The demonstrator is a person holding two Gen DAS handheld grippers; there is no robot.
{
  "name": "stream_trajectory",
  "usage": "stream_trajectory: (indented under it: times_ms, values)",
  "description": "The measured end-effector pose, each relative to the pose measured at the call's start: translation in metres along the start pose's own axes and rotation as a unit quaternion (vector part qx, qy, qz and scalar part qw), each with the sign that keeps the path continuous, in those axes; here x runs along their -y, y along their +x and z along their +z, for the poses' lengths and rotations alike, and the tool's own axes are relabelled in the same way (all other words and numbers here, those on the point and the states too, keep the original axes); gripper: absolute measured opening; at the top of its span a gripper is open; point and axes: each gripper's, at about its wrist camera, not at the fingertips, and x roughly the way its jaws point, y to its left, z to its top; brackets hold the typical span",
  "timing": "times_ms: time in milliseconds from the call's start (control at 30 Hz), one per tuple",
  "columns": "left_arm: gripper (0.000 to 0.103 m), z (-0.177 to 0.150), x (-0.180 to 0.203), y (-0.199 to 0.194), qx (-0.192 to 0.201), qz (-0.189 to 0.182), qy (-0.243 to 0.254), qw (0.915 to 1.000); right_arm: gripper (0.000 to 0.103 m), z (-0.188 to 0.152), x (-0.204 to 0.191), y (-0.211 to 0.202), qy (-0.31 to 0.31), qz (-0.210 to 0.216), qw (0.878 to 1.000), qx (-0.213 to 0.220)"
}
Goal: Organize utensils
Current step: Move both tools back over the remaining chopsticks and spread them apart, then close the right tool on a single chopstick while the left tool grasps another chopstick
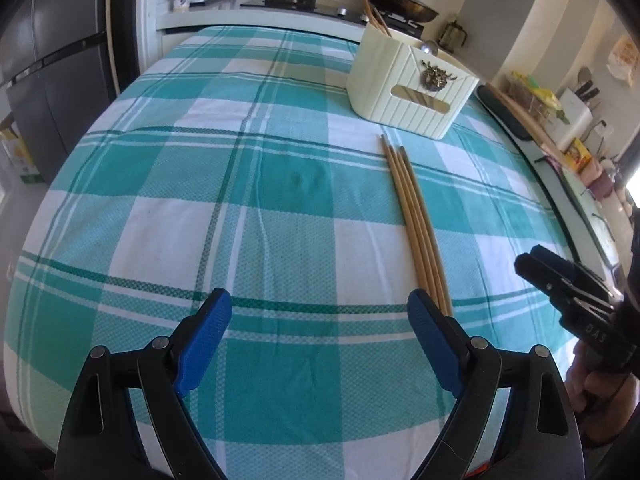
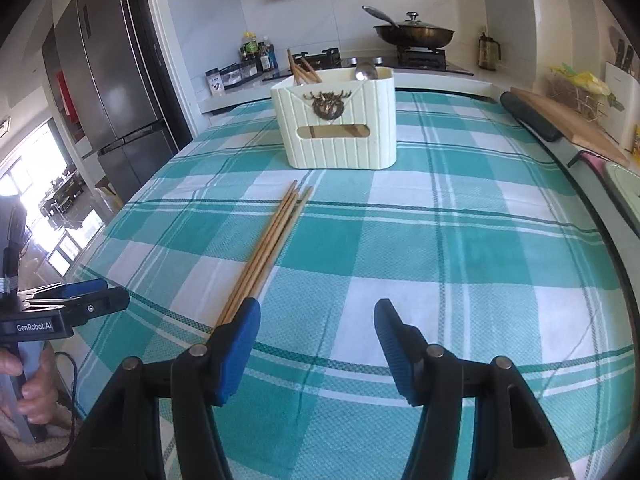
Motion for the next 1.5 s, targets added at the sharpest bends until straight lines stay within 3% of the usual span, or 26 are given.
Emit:
stream_trajectory:
  times_ms: [467, 1200, 1233, 1267, 1333, 1500]
  values:
    - [0.09, 0.002, -0.019, 0.008, 0.007, 0.033, -0.009, 0.9994, 0.061, 0.027, -0.031, 0.097, 0.004, -0.015, 0.996, -0.086]
    - [0.09, 0.003, 0.009, 0.023, -0.012, 0.028, 0.026, 0.9992, 0.06, 0.025, -0.026, 0.095, -0.037, -0.05, 0.994, -0.091]
    - [0.09, 0.005, 0.01, 0.025, -0.014, 0.023, 0.026, 0.9993, 0.057, 0.025, -0.026, 0.094, -0.038, -0.052, 0.994, -0.088]
    - [0.09, 0.008, 0.011, 0.026, -0.017, 0.016, 0.026, 0.9994, 0.041, 0.024, -0.025, 0.094, -0.037, -0.054, 0.994, -0.084]
    - [0.09, 0.016, 0.015, 0.033, -0.024, 0.001, 0.03, 0.9993, 0.022, 0.023, -0.021, 0.091, -0.041, -0.074, 0.994, -0.075]
    - [0.09, 0.034, 0.03, 0.055, -0.029, -0.003, 0.048, 0.9984, 0.02, 0.011, 0.0, 0.077, -0.034, -0.085, 0.994, -0.063]
